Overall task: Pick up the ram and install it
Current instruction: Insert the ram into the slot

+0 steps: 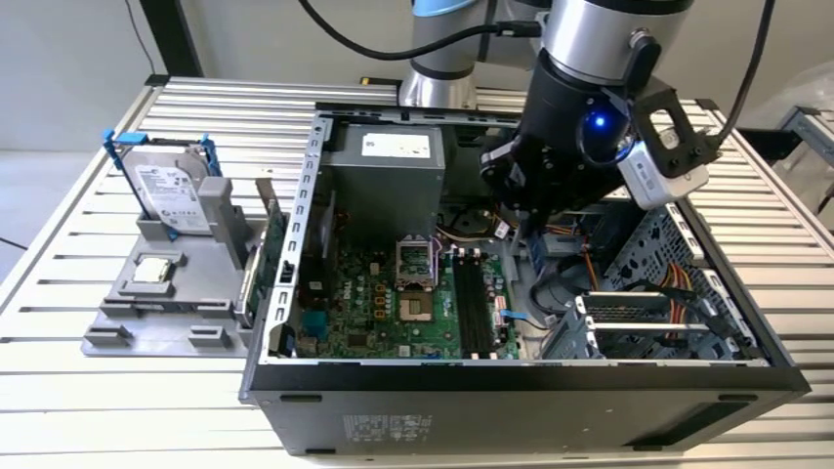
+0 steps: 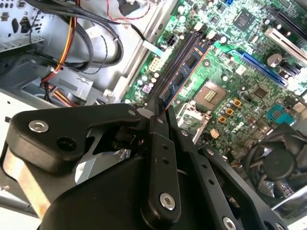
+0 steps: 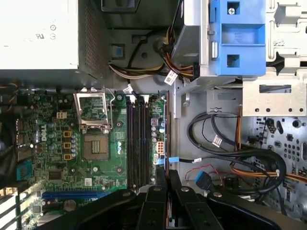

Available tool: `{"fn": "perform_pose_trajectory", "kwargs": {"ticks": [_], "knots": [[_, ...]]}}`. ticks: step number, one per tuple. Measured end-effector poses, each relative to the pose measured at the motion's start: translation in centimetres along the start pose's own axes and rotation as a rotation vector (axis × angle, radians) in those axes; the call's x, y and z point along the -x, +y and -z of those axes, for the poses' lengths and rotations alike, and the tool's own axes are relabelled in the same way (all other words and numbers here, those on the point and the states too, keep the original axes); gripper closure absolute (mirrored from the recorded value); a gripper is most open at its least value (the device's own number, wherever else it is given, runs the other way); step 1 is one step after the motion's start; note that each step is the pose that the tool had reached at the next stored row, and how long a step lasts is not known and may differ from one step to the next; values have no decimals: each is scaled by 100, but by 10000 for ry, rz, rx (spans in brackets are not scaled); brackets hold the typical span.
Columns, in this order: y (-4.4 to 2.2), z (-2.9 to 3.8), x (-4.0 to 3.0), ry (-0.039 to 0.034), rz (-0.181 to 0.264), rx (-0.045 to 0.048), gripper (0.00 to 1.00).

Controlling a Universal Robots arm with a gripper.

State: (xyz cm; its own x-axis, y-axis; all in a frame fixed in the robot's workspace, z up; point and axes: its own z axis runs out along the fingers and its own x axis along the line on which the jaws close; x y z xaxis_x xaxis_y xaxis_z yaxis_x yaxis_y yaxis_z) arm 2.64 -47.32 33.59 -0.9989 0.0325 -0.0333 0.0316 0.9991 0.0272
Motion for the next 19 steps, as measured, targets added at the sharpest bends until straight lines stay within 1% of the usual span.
{"fn": "perform_pose_trajectory", "kwargs": {"ticks": [6, 12, 15, 19], "knots": [[-10, -52, -14, 0, 0, 0, 100], [-18, -127, -38, 0, 0, 0, 100], [-25, -148, -48, 0, 0, 0, 100], [-27, -203, -57, 0, 1, 1, 100]]}}
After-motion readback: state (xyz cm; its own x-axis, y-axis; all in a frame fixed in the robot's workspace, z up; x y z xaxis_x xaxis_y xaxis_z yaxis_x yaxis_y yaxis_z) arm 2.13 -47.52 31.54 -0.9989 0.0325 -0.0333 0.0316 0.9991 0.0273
